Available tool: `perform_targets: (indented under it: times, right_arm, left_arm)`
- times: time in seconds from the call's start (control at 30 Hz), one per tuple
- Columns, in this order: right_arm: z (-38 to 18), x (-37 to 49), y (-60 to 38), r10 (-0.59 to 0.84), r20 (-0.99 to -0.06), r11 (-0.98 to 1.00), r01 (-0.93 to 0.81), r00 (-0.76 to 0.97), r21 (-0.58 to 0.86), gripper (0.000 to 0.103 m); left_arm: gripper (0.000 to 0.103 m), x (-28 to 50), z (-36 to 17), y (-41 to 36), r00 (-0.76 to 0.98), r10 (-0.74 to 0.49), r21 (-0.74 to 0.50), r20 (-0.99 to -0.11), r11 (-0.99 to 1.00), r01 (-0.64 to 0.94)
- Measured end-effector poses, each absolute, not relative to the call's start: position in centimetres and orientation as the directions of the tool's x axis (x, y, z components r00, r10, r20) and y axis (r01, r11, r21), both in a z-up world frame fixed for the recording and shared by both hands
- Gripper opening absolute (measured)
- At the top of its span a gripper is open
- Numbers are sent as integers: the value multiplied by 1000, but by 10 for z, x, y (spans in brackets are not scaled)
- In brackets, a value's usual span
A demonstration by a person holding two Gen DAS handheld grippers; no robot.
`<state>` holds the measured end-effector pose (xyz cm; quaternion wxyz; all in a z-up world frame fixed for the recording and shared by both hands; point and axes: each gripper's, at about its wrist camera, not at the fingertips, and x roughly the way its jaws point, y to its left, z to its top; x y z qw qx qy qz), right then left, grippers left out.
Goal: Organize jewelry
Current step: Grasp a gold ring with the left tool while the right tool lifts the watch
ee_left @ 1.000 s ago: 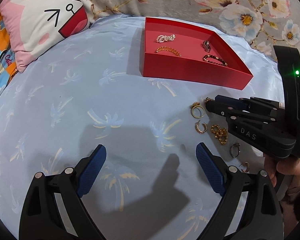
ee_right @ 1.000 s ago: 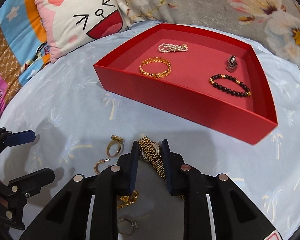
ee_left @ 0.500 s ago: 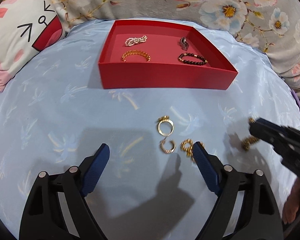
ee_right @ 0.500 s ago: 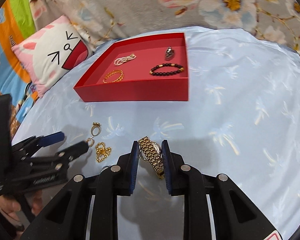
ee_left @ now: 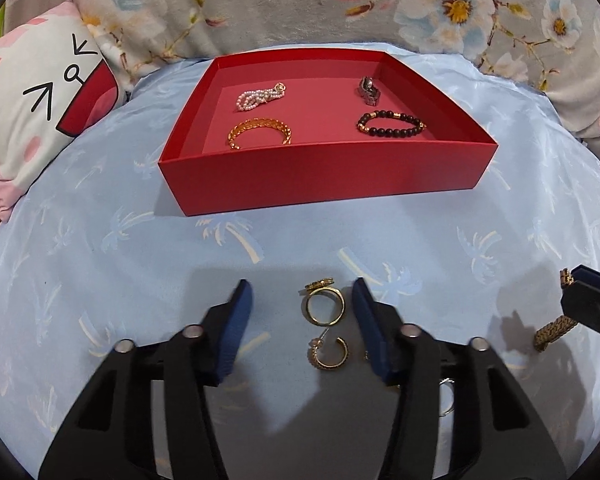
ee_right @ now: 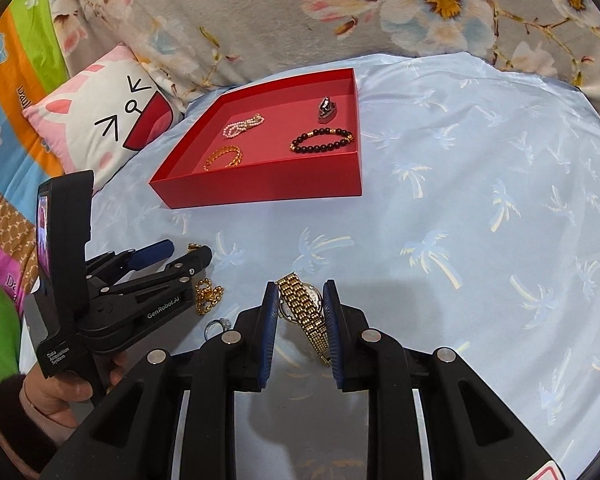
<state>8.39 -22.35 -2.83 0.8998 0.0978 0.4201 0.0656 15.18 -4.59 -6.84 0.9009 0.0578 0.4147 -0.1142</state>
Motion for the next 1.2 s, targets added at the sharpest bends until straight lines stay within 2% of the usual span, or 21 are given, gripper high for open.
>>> perform_targets:
  times: [0.07,0.2,0.47,0.87,1.2]
  right_arm:
    - [-29,84,-223,203,-744,972,-39,637,232,21]
    - [-29,83,-222,207,-742,971,-42,638,235,21]
    - [-20,74,-222,205,-733,971,-41,649,235,21]
    - [28,64,-217,222,-658,967,-75,720,244,21]
    - [71,127,-219,240,-588,961,-102,773,258,21]
  left_arm:
    - [32,151,-68,-45,632,-163,6,-758,966,257]
    - [19,150,-68,-45,633,-159,12,-758,966,257]
    - [19,141,-59,-32,607,-201,-53,-768,966,253]
    - [19,117,-4,3,612,-281,-155,-739,955,251]
    - [19,155,43,5,688,-284,-132,-667,955,266]
